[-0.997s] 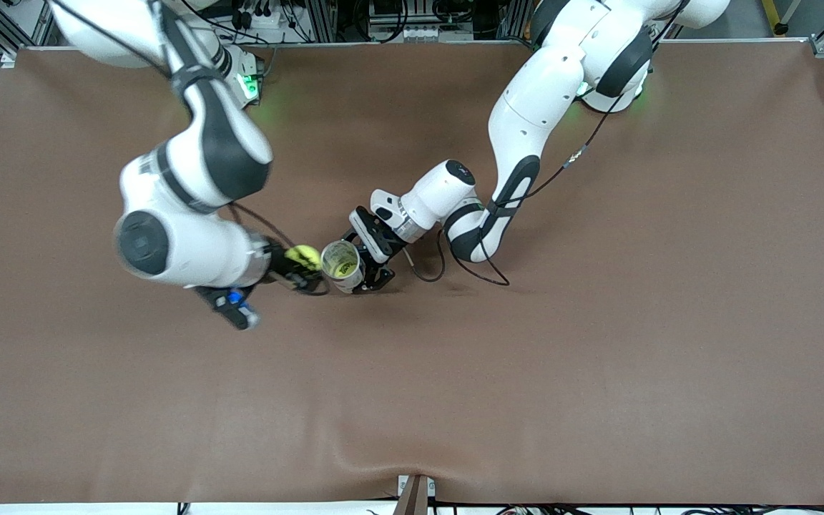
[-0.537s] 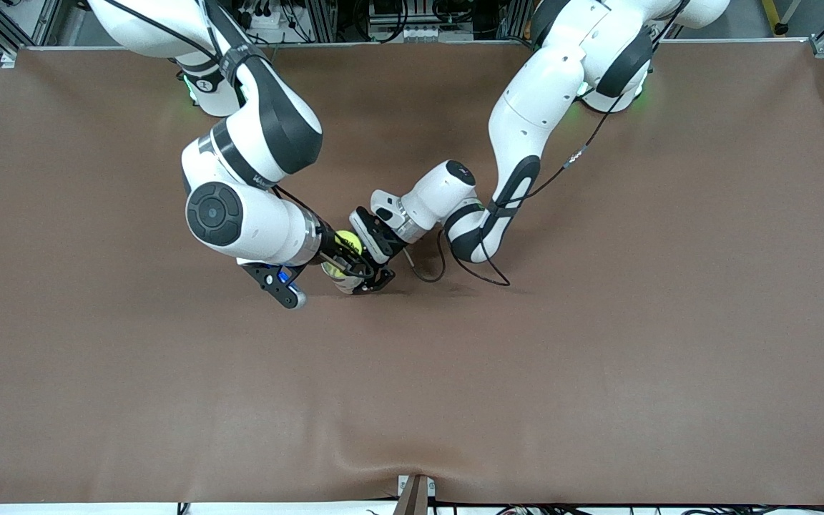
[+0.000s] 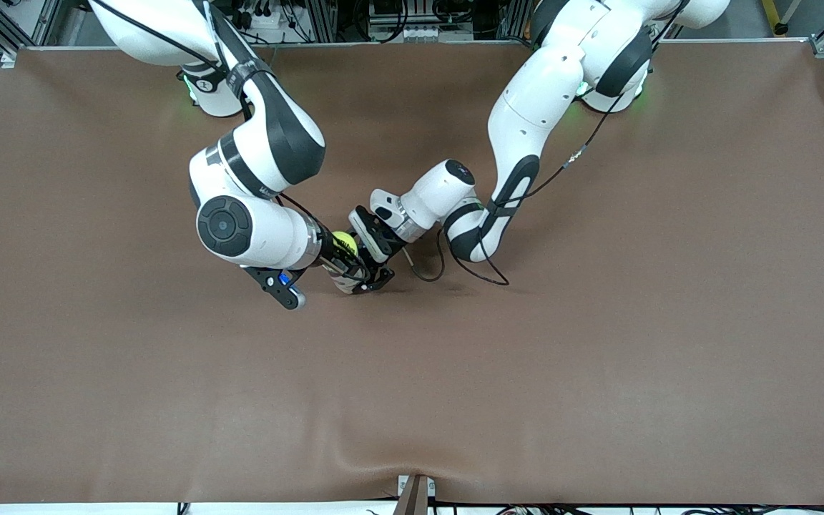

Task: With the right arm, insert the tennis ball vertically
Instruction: 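Carry the Wilson ball over the can, drop it in, withdraw the right gripper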

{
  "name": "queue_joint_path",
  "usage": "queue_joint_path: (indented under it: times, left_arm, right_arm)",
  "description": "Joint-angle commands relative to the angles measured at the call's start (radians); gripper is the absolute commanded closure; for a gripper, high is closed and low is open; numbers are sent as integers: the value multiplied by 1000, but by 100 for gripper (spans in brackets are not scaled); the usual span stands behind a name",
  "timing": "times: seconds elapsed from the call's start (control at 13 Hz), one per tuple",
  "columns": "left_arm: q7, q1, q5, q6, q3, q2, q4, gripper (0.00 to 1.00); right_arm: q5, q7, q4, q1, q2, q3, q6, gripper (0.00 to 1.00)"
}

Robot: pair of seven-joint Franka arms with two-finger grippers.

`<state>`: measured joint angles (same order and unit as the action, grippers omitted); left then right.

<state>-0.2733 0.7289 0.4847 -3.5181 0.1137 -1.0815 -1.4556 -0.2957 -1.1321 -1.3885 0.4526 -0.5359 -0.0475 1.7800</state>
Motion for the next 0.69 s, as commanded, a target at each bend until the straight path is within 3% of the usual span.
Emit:
queue_joint_path:
  times: [0.0, 0.23, 0.54, 0.61]
  left_arm:
    - [-12, 9, -6, -12, -9, 0, 0, 9]
    - [-12, 9, -6, -12, -9, 0, 0, 9]
    - [-12, 9, -6, -12, -9, 3, 0, 8]
    - [-12, 9, -9, -12, -9, 0, 0, 1]
  right_arm:
    - [10, -12, 2, -17, 19, -9, -16, 0]
    - [7, -2, 40, -49, 54, -5, -43, 0]
    - [30, 96, 170, -161, 53, -6, -97, 0]
    - [33, 170, 190, -184, 51, -5, -96, 0]
